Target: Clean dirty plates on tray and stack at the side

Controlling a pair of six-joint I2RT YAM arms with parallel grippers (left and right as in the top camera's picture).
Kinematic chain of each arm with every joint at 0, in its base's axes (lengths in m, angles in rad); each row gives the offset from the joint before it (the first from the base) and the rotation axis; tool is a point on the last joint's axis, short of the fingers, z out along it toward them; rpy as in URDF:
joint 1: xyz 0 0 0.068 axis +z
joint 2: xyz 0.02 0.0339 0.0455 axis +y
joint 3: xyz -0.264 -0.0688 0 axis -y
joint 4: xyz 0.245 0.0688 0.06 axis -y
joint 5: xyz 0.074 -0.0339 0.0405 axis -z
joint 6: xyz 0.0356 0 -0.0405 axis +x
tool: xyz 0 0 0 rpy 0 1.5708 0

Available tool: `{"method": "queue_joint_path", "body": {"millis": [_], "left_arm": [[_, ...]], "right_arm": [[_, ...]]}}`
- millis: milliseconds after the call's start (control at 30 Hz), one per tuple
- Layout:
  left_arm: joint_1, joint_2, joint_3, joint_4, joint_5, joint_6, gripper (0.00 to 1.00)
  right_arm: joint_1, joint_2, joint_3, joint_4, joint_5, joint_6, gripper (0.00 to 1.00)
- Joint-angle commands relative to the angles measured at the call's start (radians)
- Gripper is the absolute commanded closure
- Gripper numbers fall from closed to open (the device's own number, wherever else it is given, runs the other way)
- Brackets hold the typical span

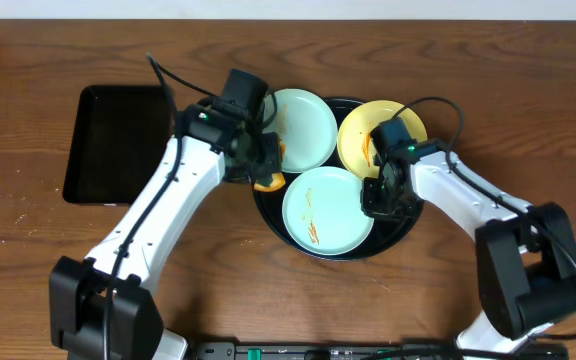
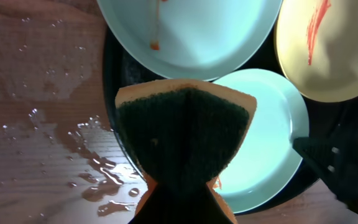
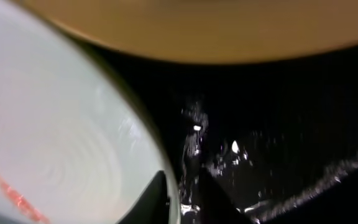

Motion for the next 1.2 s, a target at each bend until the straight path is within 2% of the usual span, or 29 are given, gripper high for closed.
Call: {"method": "queue_joint_path", "body": {"millis": [0,67,200,500,800,967,1167], "left_arm": [[-0.027,0.004,-0.002,0.002,-0.027,-0.072,0.93],[-0.046,0.008,-0.002,0.004,-0.027,-0.097,0.93],[-0.095,0.026,-0.023,0.014,-0.027,-0.160,0.92],[-0.195,0.134,-0.049,0.045,-0.033,-0.178,0.93],[-0.240,0.200,-0.049,0.090,-0.116,-0.212,0.93],[-0.278,0.243,-0.049,0.120,-0.251,-0.249,0.93],[-0.327,0.311,-0.050,0.122,-0.258,-0.299,0.93]], "right_arm": [[0.014,0.017,0.014,0.007,0.021,0.019,0.91],[0.014,0.017,0.014,0.011,0.021,0.019,0.99],[0.014,0.017,0.014,0.022,0.021,0.019,0.99],[0.014,0.017,0.014,0.022,0.021,0.019,0.99],[0.014,0.017,0.014,0.019,0.020,0.019,0.99],[0.014,0.017,0.014,0.019,0.021,0.019,0.99],[0.014,0.017,0.014,0.019,0.021,0.019,0.99]]}}
